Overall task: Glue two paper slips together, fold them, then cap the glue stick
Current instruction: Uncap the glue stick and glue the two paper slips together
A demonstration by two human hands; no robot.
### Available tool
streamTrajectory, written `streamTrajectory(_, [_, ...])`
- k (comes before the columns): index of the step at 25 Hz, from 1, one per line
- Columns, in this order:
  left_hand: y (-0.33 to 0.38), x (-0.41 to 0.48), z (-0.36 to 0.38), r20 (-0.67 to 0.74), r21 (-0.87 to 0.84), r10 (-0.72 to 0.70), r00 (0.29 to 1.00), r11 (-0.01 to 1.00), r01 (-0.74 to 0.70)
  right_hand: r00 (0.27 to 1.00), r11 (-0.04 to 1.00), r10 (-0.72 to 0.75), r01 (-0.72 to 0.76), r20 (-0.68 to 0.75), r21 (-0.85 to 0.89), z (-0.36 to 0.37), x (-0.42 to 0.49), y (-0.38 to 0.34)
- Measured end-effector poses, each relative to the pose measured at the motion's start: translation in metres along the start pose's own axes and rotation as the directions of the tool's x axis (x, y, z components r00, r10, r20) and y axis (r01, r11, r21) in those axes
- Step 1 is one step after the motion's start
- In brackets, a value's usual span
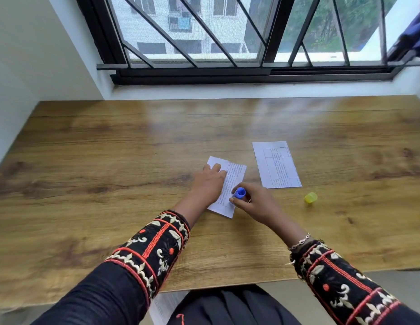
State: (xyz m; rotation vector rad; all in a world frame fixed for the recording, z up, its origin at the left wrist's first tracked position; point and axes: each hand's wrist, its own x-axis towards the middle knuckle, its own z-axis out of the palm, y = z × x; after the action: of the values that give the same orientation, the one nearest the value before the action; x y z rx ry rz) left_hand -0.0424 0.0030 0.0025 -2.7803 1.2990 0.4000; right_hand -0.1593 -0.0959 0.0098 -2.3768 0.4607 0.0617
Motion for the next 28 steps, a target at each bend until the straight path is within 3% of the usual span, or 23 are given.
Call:
streamTrajectory(11, [-0.001, 0.0, 0.002, -0.011, -0.015, 0.01, 1.0, 1.0, -0.01, 1.0, 1.0, -0.02, 0.02, 0.024, 0.009, 0.01, -0.024, -0.004])
streamTrajectory(14, [-0.002, 0.0, 0.003, -0.016, -0.01, 0.018, 1.0, 1.0, -0.018, 0.999, 0.974, 0.047, -0.045, -0.006, 0.222, 0.008, -0.028, 0.002])
streamTrajectory(18, [-0.003, -0.001, 0.004, -0.013, -0.016, 0.027, 1.0, 1.0, -0.027, 0.977, 0.755, 0.206, -0.189, 0.045, 0.628, -0.002, -0.033, 0.015])
streamTrajectory(22, [-0.003, -0.001, 0.004, -0.024, -0.019, 0.032, 0.999, 0.999, -0.033, 0.974, 0.67, 0.217, -0.198, 0.066, 0.715, -0.005, -0.041, 0.028])
streamTrajectory(28, [-0.003, -0.003, 0.004, 0.008, -0.026, 0.019, 1.0, 0.999, -0.018, 0.98, 0.703, 0.192, -0.168, 0.042, 0.692, -0.011, -0.05, 0.05])
